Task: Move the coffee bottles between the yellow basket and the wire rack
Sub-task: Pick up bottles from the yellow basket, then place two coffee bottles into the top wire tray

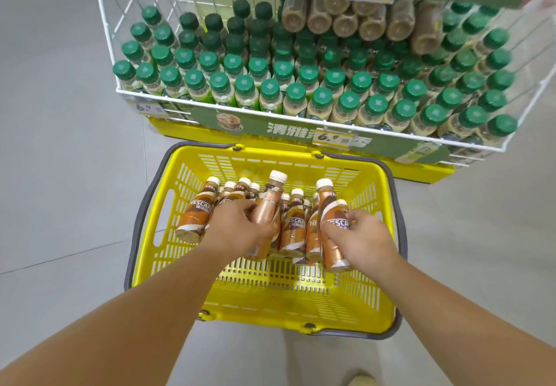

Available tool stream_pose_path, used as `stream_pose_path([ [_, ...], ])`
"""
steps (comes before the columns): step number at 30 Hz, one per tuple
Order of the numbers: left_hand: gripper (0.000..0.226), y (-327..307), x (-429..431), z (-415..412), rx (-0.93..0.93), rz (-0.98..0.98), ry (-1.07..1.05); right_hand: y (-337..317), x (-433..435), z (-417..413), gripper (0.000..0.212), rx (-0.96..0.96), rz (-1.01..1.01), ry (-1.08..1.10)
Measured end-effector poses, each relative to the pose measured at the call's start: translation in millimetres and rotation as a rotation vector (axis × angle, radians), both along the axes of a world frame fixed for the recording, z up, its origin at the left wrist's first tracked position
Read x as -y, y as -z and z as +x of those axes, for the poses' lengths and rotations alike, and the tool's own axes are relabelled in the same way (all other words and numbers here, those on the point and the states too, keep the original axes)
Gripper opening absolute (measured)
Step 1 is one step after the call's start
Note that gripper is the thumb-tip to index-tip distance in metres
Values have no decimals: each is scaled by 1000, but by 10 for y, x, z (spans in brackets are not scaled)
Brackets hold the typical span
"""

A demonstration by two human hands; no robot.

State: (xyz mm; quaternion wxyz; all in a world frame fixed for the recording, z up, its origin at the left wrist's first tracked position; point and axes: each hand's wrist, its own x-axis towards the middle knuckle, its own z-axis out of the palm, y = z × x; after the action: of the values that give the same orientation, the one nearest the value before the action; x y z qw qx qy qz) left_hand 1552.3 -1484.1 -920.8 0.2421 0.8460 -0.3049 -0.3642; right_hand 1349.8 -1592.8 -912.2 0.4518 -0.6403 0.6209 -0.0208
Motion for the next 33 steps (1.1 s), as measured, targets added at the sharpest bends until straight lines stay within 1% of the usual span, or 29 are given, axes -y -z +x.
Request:
stream_pose_path([
  [3, 35, -375, -48, -26, -208, -90, -145, -370, -59, -79, 26, 49, -1, -10],
  [6, 28, -1011, -71, 4, -469, -168, -256, -918, -112, -112, 24, 110, -30, 0],
  [9, 27, -1819, -70, 136, -660, -193, -251, -1628, -127, -89, 21, 208, -68, -2],
  [12, 14, -2751, -37, 302, -833, -250, -228, -2413, -84, -28, 19, 315, -76, 11],
  [15, 28, -3728, 6, 429, -951, -361, -266, -3298, -2, 85, 23, 386, -134, 12],
  [17, 37, -4399, 11, 470, -939, -401, -223, -3934, 45, 204, 26, 441, -212, 23],
  [19, 43, -5046, 8, 521, -845, -432, -165, -4582, 88, 325, 31, 471, -320, 41],
  [22, 42, -6010, -9, 655, -725, -500, -92, -5620, 90, 535, 36, 528, -408, 51],
  [24, 41, -6666, -2, 762, -657, -556, -53, -6295, 76, 663, 31, 545, -470, 32],
  [27, 40, -7598, 7, 938, -598, -659, -57, -7220, 72, 847, 21, 552, -556, -6],
  [31, 34, -8591, 29, 1139, -499, -776, -9, -8274, 63, 1030, 21, 542, -684, -9],
  [33, 39, -9004, 40, 1216, -451, -816, 18, -8706, 82, 1099, 22, 555, -717, -16],
])
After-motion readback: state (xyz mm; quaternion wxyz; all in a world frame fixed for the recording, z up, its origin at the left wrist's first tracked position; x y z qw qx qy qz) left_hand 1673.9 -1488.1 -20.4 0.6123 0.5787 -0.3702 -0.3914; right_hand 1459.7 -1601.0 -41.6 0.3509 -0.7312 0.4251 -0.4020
